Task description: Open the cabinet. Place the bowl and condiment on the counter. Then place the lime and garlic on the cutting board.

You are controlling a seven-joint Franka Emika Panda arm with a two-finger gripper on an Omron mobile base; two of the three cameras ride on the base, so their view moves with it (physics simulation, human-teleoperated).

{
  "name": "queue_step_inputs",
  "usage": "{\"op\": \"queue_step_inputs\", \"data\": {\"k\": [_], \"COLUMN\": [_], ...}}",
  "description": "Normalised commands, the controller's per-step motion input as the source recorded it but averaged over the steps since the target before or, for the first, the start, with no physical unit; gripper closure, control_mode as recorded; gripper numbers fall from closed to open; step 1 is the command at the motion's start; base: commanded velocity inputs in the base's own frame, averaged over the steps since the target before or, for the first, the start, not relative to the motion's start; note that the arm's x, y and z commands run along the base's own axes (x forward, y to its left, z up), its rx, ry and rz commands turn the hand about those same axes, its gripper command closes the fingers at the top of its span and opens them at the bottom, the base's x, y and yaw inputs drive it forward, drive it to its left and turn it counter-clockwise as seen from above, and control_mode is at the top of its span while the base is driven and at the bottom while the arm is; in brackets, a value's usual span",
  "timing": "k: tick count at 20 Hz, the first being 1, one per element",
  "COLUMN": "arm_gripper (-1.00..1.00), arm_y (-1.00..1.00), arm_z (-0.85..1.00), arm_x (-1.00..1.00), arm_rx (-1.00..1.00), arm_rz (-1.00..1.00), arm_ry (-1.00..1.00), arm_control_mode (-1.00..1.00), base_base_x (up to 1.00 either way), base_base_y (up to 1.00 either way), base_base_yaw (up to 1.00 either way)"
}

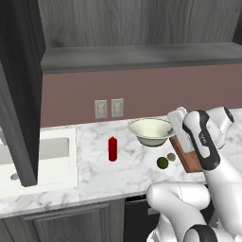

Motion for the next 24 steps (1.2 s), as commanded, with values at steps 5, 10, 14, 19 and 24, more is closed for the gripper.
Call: {"op": "queue_step_inputs", "data": {"k": [5,10,14,19,24], "arm_gripper": [1.00,1.00,1.00,1.00,1.00], "arm_y": [0.00,0.02,0.08,0.10,0.07], "arm_z": [-0.07,-0.14,-0.16,-0.15,-0.14], "arm_x": [0.17,0.11,0.12,0.12,0.12], "arm_rx": [0.00,0.00,0.00,0.00,0.00], "arm_rz": [0.00,0.00,0.00,0.00,0.00], "arm_ry": [0.00,0.00,0.00,0.00,0.00], "arm_control_mode": [-1.00,-1.00,-1.00,-1.00,-1.00], "base_base_x": [0.00,0.00,0.00,0.00,0.00], "base_base_y": [0.00,0.00,0.00,0.00,0.00], "base_base_yaw": [0.00,0.00,0.00,0.00,0.00]}}
